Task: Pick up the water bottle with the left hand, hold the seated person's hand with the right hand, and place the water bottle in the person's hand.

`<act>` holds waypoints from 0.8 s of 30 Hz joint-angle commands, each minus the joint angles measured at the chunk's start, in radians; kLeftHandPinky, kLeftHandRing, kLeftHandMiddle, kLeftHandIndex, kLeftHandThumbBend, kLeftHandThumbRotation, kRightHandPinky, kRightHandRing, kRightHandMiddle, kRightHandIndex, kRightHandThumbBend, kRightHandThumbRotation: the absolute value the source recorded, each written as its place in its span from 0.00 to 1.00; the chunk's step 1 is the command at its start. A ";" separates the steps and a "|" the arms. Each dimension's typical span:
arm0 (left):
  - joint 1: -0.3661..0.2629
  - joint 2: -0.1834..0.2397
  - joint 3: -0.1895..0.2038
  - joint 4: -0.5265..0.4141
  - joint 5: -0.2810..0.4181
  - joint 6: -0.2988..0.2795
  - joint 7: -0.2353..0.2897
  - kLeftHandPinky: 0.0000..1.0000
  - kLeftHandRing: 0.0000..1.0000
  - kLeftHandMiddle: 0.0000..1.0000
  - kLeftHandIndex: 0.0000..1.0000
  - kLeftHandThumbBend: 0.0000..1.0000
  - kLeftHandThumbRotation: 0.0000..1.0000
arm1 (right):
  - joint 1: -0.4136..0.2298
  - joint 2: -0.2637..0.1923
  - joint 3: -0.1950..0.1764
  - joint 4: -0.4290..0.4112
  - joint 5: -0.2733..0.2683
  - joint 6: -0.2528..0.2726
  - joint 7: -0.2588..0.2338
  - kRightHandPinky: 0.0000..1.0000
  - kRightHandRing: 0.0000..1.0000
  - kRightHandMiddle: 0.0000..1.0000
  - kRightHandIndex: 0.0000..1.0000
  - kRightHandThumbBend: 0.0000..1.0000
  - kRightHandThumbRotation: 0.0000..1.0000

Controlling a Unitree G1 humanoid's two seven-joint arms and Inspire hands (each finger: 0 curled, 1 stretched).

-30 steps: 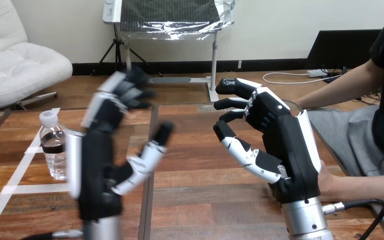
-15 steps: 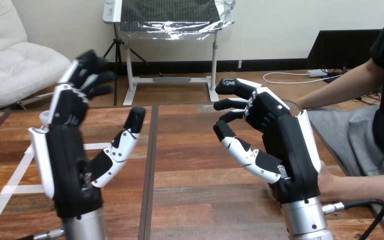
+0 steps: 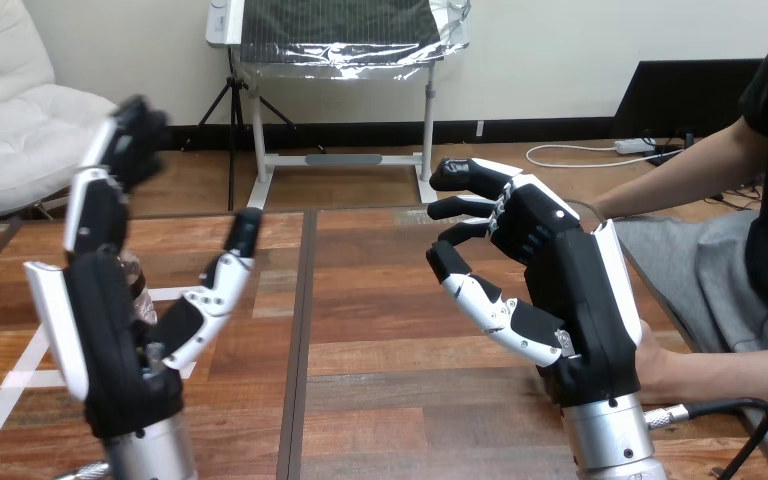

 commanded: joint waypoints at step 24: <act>-0.116 0.094 0.040 -0.028 0.149 0.130 0.230 0.98 0.94 0.94 0.94 0.63 0.23 | -0.036 0.010 -0.004 -0.017 0.009 -0.027 -0.011 0.52 0.64 0.71 0.70 0.46 0.06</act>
